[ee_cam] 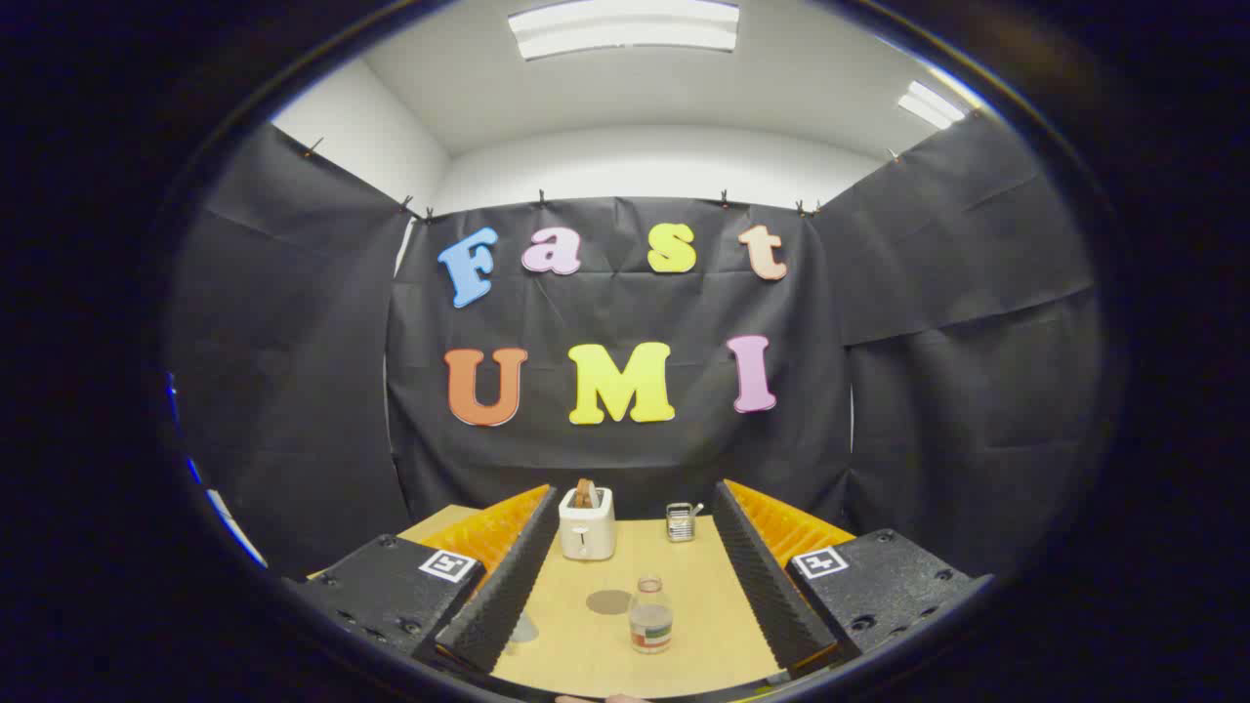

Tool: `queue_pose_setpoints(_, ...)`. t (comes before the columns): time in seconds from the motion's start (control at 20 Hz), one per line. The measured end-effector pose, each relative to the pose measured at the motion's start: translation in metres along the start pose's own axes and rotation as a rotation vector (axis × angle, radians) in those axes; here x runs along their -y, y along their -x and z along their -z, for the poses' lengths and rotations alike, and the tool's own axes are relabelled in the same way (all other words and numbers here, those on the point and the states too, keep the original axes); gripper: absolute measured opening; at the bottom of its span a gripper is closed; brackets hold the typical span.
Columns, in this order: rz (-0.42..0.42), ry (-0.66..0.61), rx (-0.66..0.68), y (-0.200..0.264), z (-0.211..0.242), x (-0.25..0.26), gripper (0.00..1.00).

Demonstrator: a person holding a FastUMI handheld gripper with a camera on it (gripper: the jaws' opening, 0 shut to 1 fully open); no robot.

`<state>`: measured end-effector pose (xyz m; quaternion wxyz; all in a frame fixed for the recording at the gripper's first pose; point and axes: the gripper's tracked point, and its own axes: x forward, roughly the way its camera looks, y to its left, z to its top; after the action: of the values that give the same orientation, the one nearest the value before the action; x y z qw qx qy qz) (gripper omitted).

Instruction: Take the bottle from table, then pour the juice into the cup, finally place the bottle on the coaster

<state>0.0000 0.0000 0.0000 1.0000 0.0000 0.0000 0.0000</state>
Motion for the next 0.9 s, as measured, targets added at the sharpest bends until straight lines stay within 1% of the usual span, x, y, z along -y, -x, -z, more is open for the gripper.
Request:
queue_pose_setpoints(0.2,-0.008,0.0,-0.001,-0.005,0.007,0.0,1.0)
queue_pose_setpoints(0.4,0.001,0.013,-0.013,-0.01,0.014,0.001,1.0)
queue_pose_setpoints(0.9,-0.012,0.022,-0.002,-0.01,0.017,-0.001,1.0)
